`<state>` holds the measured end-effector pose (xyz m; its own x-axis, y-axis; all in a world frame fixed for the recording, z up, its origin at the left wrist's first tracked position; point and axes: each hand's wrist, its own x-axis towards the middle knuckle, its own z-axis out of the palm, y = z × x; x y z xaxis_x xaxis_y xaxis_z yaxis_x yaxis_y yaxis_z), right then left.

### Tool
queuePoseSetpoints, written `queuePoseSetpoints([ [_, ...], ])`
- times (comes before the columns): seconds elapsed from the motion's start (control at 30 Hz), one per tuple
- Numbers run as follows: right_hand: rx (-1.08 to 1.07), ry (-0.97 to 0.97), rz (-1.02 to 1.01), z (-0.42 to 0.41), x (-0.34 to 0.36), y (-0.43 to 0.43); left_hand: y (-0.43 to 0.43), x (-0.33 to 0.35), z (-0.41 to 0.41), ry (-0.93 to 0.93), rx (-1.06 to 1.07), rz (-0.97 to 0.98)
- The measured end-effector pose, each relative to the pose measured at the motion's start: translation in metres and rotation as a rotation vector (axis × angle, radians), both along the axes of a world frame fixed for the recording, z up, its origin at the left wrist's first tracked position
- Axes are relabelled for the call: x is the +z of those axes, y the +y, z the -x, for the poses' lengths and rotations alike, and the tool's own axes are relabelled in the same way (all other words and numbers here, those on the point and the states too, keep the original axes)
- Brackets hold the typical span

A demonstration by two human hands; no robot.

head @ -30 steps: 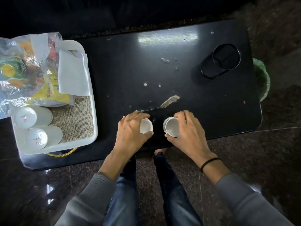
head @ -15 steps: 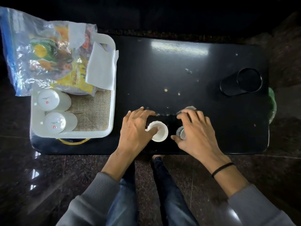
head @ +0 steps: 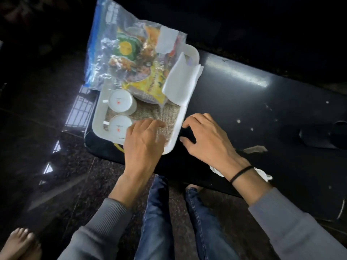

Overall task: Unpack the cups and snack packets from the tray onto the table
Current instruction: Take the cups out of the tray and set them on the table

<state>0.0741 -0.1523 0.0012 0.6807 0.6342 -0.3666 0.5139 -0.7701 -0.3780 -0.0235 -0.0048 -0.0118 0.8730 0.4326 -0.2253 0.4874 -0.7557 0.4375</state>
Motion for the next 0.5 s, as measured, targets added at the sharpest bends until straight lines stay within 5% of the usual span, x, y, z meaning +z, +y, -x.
queuePoseSetpoints([
  [0.17, 0.091, 0.148, -0.057, 0.013, -0.016, 0.061, 0.047, -0.011, 0.029, 0.014, 0.109, -0.248],
  [0.5, 0.043, 0.274, -0.062, 0.033, -0.039, 0.104, 0.079, -0.037, 0.040, -0.021, 0.101, -0.224],
])
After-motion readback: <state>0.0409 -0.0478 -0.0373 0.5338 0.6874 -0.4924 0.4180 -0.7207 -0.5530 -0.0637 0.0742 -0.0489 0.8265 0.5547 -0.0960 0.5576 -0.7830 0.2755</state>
